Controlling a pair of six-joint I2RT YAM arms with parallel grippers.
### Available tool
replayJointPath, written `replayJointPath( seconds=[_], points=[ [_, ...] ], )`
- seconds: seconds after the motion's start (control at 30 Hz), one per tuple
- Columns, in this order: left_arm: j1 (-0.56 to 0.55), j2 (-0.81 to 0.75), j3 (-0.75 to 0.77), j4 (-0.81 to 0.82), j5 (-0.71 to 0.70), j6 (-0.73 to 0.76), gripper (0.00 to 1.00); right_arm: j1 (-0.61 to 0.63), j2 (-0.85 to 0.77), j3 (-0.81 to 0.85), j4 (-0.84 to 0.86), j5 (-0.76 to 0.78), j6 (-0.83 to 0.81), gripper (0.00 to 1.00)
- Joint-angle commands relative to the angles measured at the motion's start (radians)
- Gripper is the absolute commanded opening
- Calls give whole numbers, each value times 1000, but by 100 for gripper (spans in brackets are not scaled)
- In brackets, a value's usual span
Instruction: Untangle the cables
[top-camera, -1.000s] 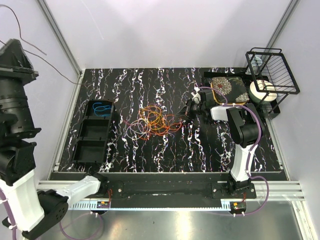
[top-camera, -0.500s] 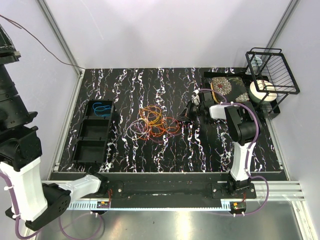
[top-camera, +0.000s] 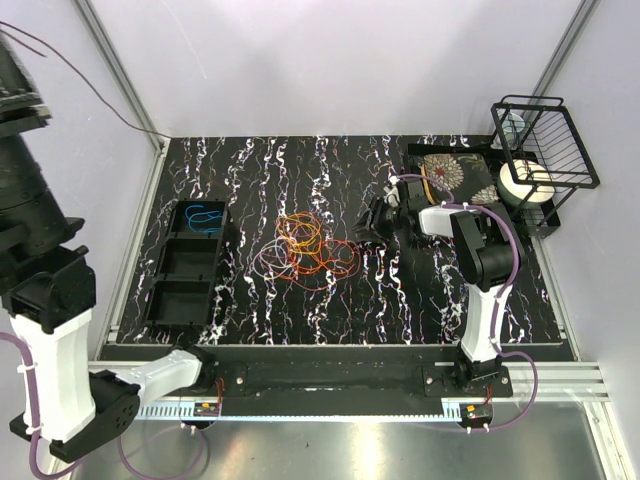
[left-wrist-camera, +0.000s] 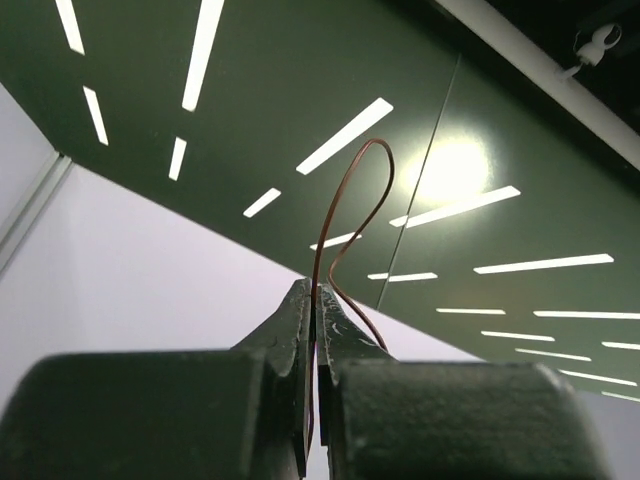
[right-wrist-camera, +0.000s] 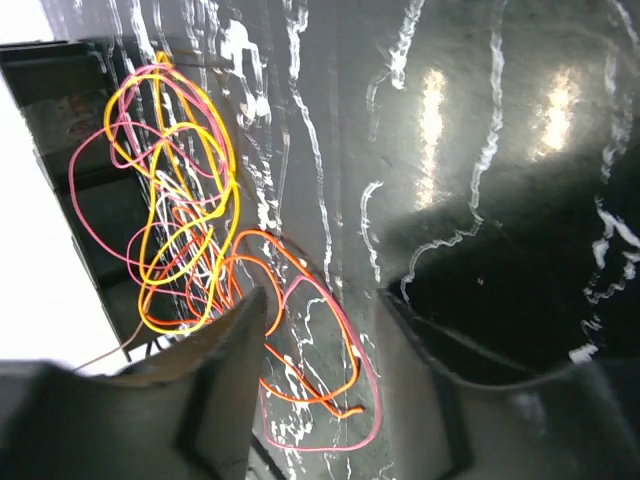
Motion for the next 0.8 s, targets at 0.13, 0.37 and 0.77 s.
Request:
replayJointPath(
  seconds=[0.13, 0.37, 0.77],
  points=[
    [2, -52, -189, -20, 35, -68, 0, 47, -213, -70, 67, 133, -113, 68],
    [2, -60, -359, -64, 113, -154, 0, 62, -274, -144, 292, -35, -63, 70],
    [2, -46, -368, -129, 295, -265, 0, 147, -228, -107, 386, -147, 46, 76]
  ],
)
